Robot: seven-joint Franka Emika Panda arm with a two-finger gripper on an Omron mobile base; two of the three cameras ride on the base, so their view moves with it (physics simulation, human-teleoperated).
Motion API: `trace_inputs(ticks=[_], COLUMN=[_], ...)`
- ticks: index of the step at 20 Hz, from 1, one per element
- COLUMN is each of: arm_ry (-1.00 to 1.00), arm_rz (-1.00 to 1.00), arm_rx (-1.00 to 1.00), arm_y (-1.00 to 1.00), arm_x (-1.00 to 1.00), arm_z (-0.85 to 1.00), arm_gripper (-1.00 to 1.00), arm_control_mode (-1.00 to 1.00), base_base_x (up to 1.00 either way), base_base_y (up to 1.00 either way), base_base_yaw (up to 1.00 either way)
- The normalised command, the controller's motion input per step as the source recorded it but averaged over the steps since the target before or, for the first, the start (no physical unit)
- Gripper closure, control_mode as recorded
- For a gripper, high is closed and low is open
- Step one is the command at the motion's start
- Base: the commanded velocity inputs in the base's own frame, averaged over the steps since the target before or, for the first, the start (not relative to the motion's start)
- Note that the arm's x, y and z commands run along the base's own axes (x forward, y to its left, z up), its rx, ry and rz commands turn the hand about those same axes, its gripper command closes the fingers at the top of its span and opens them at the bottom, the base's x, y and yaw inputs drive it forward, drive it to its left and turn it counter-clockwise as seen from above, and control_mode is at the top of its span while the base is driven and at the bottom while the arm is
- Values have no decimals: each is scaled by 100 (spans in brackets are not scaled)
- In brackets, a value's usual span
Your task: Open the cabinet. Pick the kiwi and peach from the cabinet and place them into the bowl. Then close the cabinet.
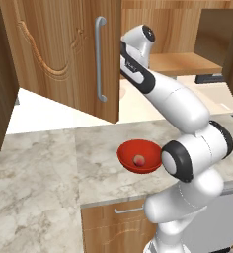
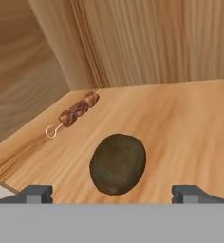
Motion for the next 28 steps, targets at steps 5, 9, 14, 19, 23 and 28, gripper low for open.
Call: trace_inputs(ticks=[5,9,14,19,23,28], arm_ry=[1,1,2,6,9,9], arm_rz=[0,0,0,0,0,0], arm_rx=[0,0,0,0,0,0], arm_y=[6,6,8,11,9,10], arm_x=[17,20,30,26,13,1], arm_z=[-9,-4,0,0,0,-4], arm_gripper=[-100,-100,-100,-100,-100,100], arm_control_mode=[-100,-100,-100,-100,-100,-100], base_base_x=[0,0,0,0,0,0], base_base_y=[0,0,0,0,0,0], base_base_yaw=[0,0,0,0,0,0])
